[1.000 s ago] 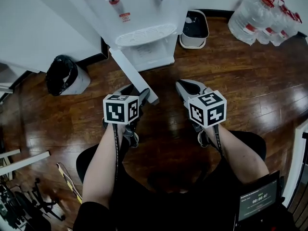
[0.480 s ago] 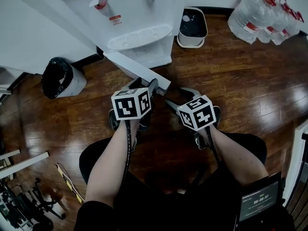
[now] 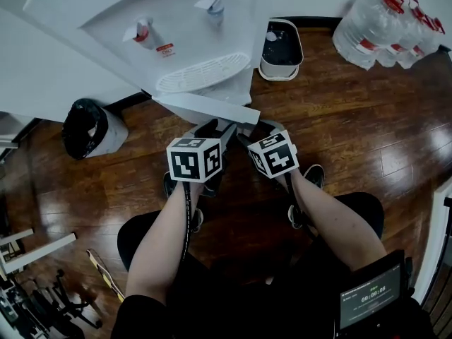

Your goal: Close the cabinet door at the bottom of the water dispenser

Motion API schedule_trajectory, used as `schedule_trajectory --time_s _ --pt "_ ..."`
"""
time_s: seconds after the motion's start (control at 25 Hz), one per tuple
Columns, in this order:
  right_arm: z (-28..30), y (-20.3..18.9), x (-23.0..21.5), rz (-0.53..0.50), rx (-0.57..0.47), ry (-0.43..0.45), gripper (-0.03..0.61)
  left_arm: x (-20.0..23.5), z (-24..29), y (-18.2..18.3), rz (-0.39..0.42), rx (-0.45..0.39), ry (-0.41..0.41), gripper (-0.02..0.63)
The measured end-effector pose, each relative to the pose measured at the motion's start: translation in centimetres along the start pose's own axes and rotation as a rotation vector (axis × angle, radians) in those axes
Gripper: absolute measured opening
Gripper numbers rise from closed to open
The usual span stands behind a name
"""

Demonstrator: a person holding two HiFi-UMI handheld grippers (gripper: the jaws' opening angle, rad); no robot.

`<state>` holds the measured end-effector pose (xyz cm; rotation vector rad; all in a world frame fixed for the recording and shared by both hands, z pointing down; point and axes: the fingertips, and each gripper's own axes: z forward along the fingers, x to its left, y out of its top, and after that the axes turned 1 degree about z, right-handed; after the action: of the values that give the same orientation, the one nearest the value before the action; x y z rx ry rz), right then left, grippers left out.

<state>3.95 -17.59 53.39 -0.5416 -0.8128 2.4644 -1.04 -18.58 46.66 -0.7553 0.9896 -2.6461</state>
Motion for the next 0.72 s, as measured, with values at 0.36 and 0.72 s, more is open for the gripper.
schedule_trajectory --time_s 0.36,0.72 --pt "2.3 3.5 -5.1 0.033 -0.032 -0.123 0.273 5.2 1.6 0.0 0.063 0.083 0.199 0.239" --pt "4.2 4.3 -6.4 -0.025 0.035 -0.161 0.299 9.0 3.4 0.8 -0.037 0.054 0.298 0.239"
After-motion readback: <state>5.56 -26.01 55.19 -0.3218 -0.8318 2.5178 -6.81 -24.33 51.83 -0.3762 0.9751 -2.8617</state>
